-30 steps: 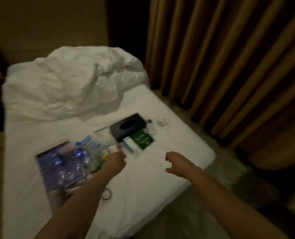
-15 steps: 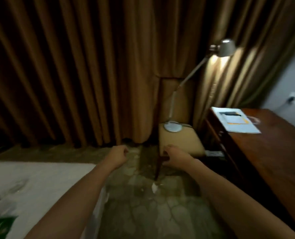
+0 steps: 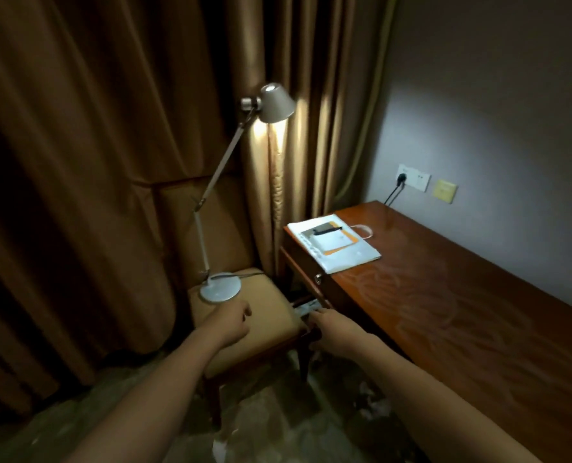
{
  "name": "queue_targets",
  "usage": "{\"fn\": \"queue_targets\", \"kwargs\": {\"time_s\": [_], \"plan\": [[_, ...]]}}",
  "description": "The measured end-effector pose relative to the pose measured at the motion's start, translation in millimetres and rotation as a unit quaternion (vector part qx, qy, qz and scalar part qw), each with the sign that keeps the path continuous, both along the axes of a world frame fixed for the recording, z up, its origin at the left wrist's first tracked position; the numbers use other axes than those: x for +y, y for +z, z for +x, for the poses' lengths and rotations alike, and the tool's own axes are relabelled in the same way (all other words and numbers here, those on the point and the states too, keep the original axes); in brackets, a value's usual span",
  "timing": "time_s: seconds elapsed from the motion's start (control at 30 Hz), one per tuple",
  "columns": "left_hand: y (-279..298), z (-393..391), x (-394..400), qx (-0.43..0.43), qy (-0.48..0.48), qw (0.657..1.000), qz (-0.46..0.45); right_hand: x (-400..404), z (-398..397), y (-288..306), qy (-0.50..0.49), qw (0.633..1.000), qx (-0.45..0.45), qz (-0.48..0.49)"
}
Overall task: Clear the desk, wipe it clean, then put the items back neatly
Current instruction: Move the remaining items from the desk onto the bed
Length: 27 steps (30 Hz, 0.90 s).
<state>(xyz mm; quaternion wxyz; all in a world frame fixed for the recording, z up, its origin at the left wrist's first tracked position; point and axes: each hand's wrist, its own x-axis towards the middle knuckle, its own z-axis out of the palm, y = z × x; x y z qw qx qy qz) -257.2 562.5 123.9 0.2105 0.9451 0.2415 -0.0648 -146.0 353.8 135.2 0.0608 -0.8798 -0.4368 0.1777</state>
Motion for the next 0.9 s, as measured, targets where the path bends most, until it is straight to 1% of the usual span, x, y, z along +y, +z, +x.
{"fn": "queue_targets", "kwargs": {"time_s": [0.13,0.3,0.4,0.5,0.57,0.77,0.9], "plan": [[0,74,33,0.005,-0.043,0.999,0.023,1,64,12,-0.069,0.997,0.001,0.026],[-12,143,36,0.014,-0.085,0.996,0.012,-8,125,6,-0.121,0.992,0.019,0.016],[-25,184,38,0.017,-0.1,0.995,0.014,-7,163,-8,-0.154,0.986,0.05,0.027],[-35,226,35,0.047,-0.12,0.991,0.031,-9,202,-26,-0.157,0.985,0.065,0.011],[-38,262,35,0.052,-0.134,0.989,0.041,-10,237,-36,-0.171,0.983,0.068,0.013],[-21,374,36,0.022,-0.108,0.993,0.03,-10,346,-44,-0.208,0.974,0.079,0.027],[-27,421,37,0.042,-0.101,0.993,0.035,-10,398,-44,-0.251,0.963,0.098,0.029]]}}
